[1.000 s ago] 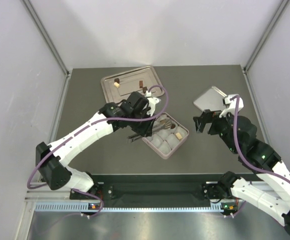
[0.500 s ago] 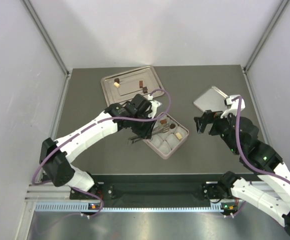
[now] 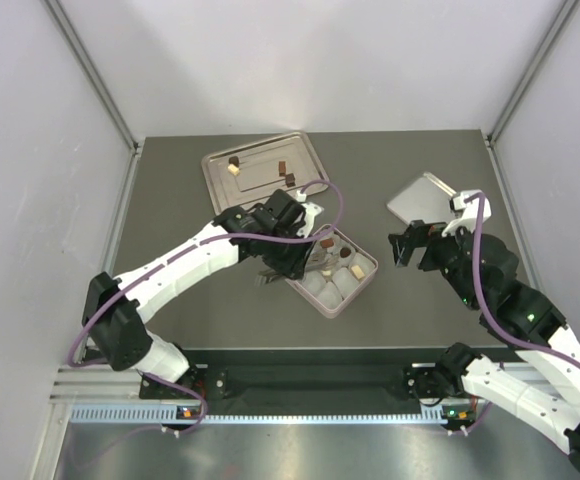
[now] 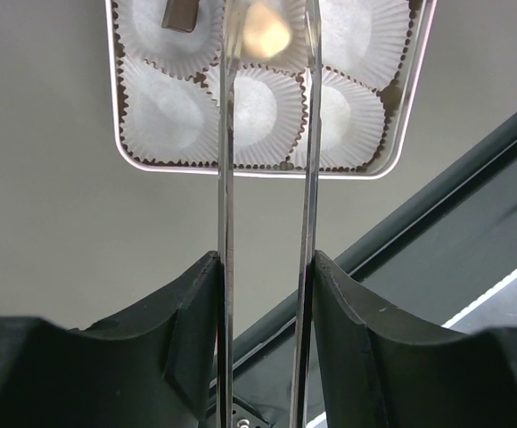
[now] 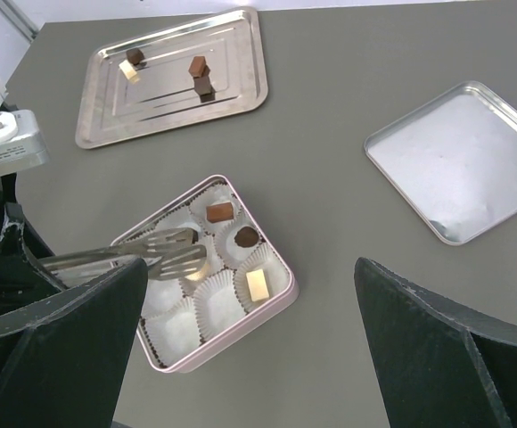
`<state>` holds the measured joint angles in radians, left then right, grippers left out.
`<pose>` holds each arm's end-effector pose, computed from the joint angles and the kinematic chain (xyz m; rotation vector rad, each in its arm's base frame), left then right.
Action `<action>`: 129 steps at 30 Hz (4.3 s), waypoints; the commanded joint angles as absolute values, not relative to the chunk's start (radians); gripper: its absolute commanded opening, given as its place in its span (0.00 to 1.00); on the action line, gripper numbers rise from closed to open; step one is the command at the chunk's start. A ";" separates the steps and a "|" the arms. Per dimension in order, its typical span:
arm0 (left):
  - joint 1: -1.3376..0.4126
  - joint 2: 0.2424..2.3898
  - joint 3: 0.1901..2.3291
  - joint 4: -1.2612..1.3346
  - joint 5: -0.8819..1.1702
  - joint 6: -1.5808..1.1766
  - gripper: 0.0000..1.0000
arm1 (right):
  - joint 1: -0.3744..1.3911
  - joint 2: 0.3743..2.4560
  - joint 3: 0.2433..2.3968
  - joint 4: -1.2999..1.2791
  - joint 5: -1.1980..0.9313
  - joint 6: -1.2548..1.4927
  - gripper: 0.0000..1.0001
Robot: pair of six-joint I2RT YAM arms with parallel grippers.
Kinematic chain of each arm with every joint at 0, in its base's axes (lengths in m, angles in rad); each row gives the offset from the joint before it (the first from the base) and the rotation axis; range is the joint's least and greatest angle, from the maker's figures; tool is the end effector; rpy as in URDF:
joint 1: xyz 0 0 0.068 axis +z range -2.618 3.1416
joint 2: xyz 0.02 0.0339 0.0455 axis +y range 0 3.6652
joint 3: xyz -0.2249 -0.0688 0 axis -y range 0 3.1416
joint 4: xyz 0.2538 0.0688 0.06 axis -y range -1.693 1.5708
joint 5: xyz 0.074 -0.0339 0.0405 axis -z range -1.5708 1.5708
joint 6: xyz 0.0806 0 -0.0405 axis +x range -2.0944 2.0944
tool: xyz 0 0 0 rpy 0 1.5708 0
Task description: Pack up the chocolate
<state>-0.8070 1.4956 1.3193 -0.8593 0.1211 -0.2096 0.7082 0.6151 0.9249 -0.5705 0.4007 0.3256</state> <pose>0.2295 -0.2538 0.2198 0.8337 2.5556 -0.5010 0.1746 0.1081 0.3396 -0.0667 1.8245 0.3663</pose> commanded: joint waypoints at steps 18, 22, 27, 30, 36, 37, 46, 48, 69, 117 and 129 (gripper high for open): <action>-0.779 1.540 1.607 -0.793 -0.184 -0.219 0.52 | 0.698 0.592 0.960 -0.563 0.420 0.325 1.00; -0.694 1.641 1.681 -0.782 -0.163 -0.207 0.53 | 0.696 0.591 0.946 -0.554 0.410 0.333 1.00; -0.604 1.770 1.785 -0.772 -0.163 -0.167 0.52 | 0.696 0.589 0.936 -0.545 0.407 0.327 1.00; -0.551 1.870 1.831 -0.761 -0.149 -0.167 0.51 | 0.696 0.594 0.934 -0.540 0.413 0.318 1.00; -0.508 1.968 1.818 -0.696 -0.147 -0.189 0.50 | 0.698 0.612 0.931 -0.525 0.413 0.296 1.00; -0.506 1.979 1.815 -0.692 -0.150 -0.189 0.50 | 0.698 0.614 0.931 -0.523 0.416 0.296 1.00; -0.468 2.063 1.809 -0.646 -0.146 -0.183 0.50 | 0.698 0.632 0.910 -0.497 0.419 0.282 1.00; -0.463 2.075 1.816 -0.640 -0.144 -0.181 0.50 | 0.696 0.641 0.904 -0.489 0.422 0.281 1.00; -0.431 2.157 1.884 -0.649 -0.121 -0.158 0.44 | 0.698 0.630 0.885 -0.476 0.434 0.275 1.00; -0.744 1.507 1.451 -0.893 0.258 -0.160 0.37 | 0.698 0.583 0.957 -0.574 0.451 0.318 1.00; -0.814 1.479 1.354 -0.847 0.307 -0.167 0.37 | 0.698 0.566 0.966 -0.597 0.452 0.333 1.00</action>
<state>-0.8066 1.5120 1.3586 -0.8955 0.2722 -0.1646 0.7082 0.5858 0.9184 -0.5850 0.4408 0.3187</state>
